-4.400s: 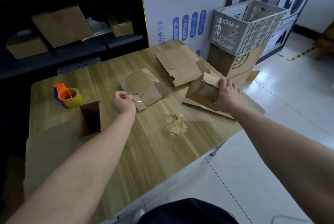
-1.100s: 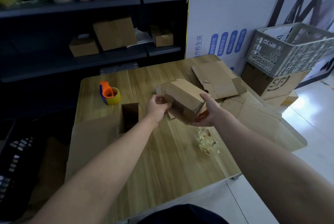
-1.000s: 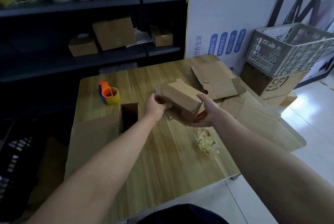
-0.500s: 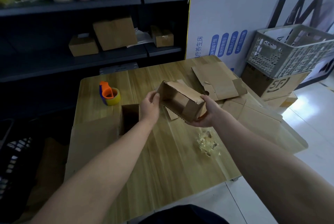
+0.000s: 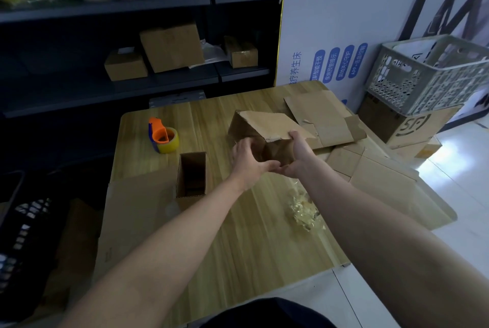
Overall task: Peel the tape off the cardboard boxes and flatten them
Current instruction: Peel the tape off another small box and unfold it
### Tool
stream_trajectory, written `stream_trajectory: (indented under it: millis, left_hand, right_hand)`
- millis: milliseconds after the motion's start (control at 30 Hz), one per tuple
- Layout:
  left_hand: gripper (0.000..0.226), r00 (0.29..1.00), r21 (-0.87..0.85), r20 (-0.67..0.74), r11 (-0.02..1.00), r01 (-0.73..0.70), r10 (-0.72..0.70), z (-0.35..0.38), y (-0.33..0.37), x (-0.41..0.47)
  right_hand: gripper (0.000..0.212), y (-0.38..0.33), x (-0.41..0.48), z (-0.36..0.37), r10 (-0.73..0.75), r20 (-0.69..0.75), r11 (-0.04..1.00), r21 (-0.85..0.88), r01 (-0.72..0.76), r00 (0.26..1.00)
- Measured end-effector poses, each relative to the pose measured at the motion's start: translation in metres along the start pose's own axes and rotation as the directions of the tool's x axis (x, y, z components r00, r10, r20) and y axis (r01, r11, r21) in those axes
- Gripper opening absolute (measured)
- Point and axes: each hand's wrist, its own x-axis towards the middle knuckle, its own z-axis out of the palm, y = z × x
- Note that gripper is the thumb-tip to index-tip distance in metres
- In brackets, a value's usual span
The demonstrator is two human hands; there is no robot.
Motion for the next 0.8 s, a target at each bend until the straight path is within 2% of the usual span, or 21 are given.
stream_trajectory:
  millis: [67,167,233,300,367,433,533,600,667,733,800]
  left_hand:
    - [0.066,0.998,-0.027,0.012,0.997,0.069,-0.069,0.000,0.001,0.003]
    - [0.038,0.998,-0.111,-0.006,0.991,0.068,-0.069,-0.005,0.002,0.005]
    - [0.042,0.994,-0.199,0.070,0.975,0.096,-0.084,-0.008,0.000,0.002]
    - [0.036,0.998,-0.160,0.053,0.986,0.051,-0.043,-0.008,-0.002,-0.001]
    - [0.026,0.999,-0.100,-0.046,0.995,-0.024,0.019,-0.005,-0.004,-0.004]
    - [0.034,0.980,-0.021,-0.143,0.990,-0.139,0.135,-0.002,-0.001,-0.011]
    - [0.029,0.864,0.206,-0.240,0.893,-0.401,0.443,0.003,-0.001,-0.019]
    - [0.020,0.823,0.286,-0.175,0.828,-0.482,0.540,0.002,-0.001,-0.019]
    - [0.007,0.847,0.289,-0.036,0.817,-0.499,0.530,-0.003,-0.004,-0.018]
    - [0.015,0.875,0.253,0.114,0.838,-0.484,0.471,-0.007,-0.010,-0.018]
    - [0.022,0.877,0.241,0.190,0.845,-0.477,0.441,-0.009,-0.015,-0.022]
  right_hand:
    - [0.052,0.002,0.001,0.001,0.023,0.006,1.000,-0.006,-0.022,1.000]
    - [0.049,0.008,0.002,0.000,0.066,0.053,0.998,-0.014,-0.066,0.996]
    - [0.047,0.011,0.003,-0.001,0.079,0.067,0.997,-0.015,-0.078,0.995]
    - [0.048,0.013,0.005,0.000,0.098,0.085,0.995,0.001,-0.099,0.992]
    - [0.050,0.013,0.006,0.002,0.104,0.096,0.993,0.040,-0.109,0.990]
    - [0.056,0.012,0.007,0.005,0.118,0.089,0.989,0.077,-0.125,0.989]
    - [0.061,0.010,0.009,0.006,0.135,0.120,0.978,0.142,-0.152,0.983]
    - [0.058,0.011,0.009,0.004,0.131,0.163,0.975,0.156,-0.157,0.978]
    - [0.060,0.014,0.013,-0.001,0.110,0.211,0.976,0.161,-0.146,0.971]
    - [0.065,0.014,0.014,-0.007,0.077,0.299,0.982,0.140,-0.124,0.951]
    - [0.064,0.012,0.016,-0.012,0.036,0.385,0.995,0.076,-0.070,0.922]
